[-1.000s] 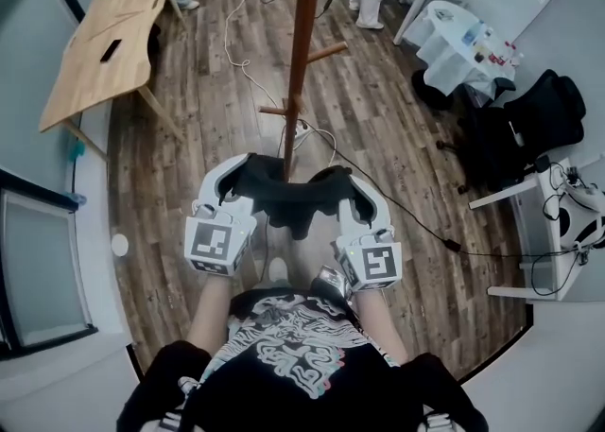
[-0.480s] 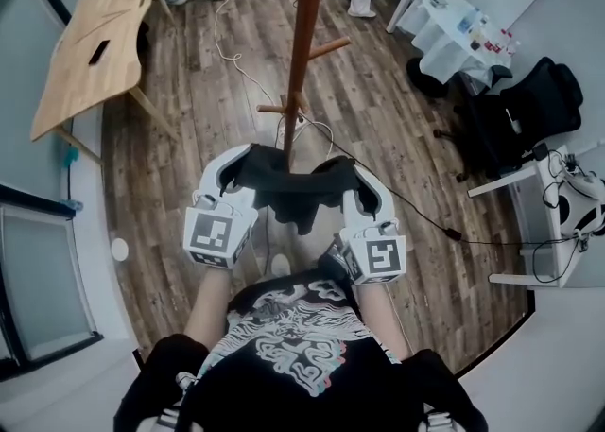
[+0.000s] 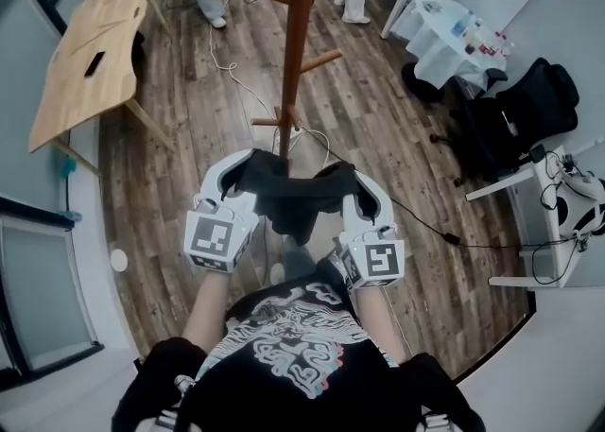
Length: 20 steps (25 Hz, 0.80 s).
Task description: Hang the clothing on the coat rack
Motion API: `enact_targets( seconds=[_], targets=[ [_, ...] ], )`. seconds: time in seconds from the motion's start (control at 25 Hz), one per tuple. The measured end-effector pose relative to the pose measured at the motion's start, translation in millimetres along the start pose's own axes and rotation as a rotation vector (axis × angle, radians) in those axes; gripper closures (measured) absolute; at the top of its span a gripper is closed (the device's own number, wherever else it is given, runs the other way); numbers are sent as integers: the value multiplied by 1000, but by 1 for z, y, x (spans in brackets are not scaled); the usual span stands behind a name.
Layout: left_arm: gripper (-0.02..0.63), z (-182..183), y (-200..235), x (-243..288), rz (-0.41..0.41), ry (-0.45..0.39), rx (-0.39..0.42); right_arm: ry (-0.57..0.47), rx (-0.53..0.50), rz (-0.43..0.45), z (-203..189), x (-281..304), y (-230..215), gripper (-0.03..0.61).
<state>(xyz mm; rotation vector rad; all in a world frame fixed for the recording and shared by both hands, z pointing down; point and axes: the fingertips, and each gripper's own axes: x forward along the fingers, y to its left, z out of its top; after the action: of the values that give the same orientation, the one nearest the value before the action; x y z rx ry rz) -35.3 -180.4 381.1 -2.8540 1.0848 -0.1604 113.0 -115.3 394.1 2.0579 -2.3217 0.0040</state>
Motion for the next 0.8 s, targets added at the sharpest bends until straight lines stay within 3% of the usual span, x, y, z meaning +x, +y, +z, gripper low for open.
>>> enact_targets(
  seconds=[0.8],
  targets=[
    [612,6,33,67,40,-13,16,-92,6,47,1,71,-42,568]
  ],
)
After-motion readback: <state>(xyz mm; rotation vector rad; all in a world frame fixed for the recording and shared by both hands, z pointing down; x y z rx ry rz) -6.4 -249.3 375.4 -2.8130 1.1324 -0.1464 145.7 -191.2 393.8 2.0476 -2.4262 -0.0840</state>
